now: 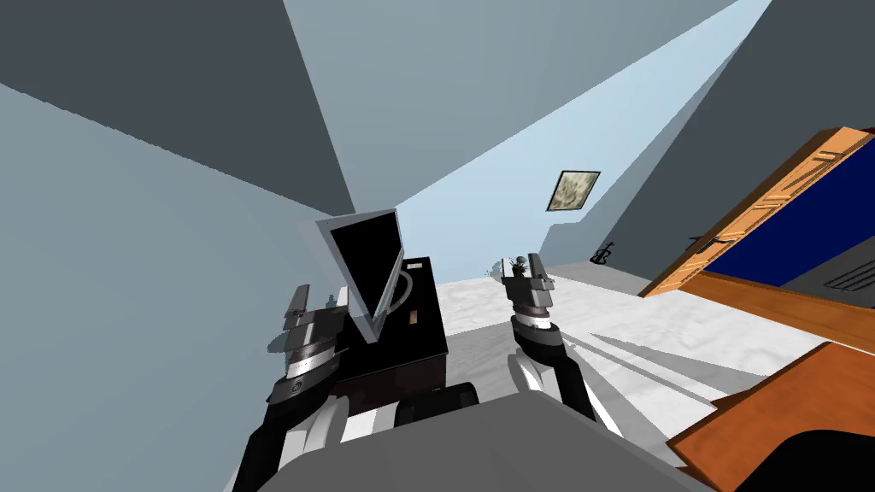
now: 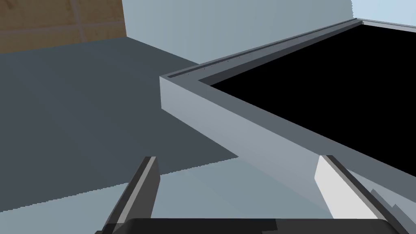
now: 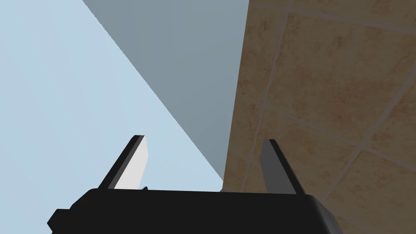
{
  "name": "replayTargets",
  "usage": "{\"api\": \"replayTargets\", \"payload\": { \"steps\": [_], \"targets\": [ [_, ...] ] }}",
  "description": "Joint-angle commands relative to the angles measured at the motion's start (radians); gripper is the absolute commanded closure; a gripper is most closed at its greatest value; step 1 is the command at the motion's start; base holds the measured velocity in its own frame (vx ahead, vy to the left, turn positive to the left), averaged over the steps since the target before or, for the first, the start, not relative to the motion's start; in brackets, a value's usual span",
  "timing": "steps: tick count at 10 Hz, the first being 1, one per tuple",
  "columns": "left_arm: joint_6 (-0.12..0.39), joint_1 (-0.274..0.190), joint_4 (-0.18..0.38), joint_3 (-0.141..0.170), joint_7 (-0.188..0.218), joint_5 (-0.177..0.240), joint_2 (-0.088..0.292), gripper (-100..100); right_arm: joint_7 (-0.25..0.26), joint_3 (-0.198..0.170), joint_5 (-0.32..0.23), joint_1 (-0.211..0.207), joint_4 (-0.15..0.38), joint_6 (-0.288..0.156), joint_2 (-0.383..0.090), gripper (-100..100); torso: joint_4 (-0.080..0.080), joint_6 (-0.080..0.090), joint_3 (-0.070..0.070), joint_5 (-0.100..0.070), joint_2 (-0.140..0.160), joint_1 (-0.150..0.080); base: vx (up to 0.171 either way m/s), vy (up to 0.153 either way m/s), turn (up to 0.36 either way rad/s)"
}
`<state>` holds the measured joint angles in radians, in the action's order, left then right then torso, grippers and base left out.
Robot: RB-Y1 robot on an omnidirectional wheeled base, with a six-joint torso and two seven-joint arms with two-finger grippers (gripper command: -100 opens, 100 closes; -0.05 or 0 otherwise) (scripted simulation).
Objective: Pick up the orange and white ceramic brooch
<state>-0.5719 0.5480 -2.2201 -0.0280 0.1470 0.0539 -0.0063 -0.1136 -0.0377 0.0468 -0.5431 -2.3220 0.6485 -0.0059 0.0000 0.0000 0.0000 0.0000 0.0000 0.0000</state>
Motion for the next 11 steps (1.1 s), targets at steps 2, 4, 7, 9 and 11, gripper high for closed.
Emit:
{"api": "replayTargets", "payload": {
  "steps": [2,4,7,9,11],
  "targets": [
    [0.015,-0.017,0.023,-0.007,0.015,0.025,0.061,-100,0.0,0.0,0.0,0.0,0.0,0.0,0.0,0,0.0,0.0,0.001,-0.001,0.002,-0.004,-0.042,-0.119,-0.035],
    [0.035,-0.033,0.051,-0.016,0.031,0.053,0.102,-100,0.0,0.0,0.0,0.0,0.0,0.0,0.0,0,0.001,0.0,0.002,-0.003,0.003,-0.012,-0.034,-0.181,-0.029],
    [0.084,-0.062,0.121,-0.033,0.064,0.113,0.165,-100,0.0,0.0,0.0,0.0,0.0,0.0,0.0,0,0.0,0.0,0.001,-0.003,0.001,-0.014,-0.016,-0.218,-0.044],
    [0.131,-0.083,0.185,-0.046,0.091,0.164,0.209,-100,0.0,0.0,0.0,0.0,0.0,0.0,0.0,0,0.0,0.0,0.0,-0.004,0.001,-0.016,-0.018,-0.245,-0.05],
    [0.159,-0.094,0.222,-0.052,0.106,0.193,0.231,-100,0.0,0.0,0.0,0.0,0.0,0.0,0.0,0,0.0,0.0,0.001,-0.004,0.001,-0.017,-0.004,-0.208,-0.021]
  ]
}}
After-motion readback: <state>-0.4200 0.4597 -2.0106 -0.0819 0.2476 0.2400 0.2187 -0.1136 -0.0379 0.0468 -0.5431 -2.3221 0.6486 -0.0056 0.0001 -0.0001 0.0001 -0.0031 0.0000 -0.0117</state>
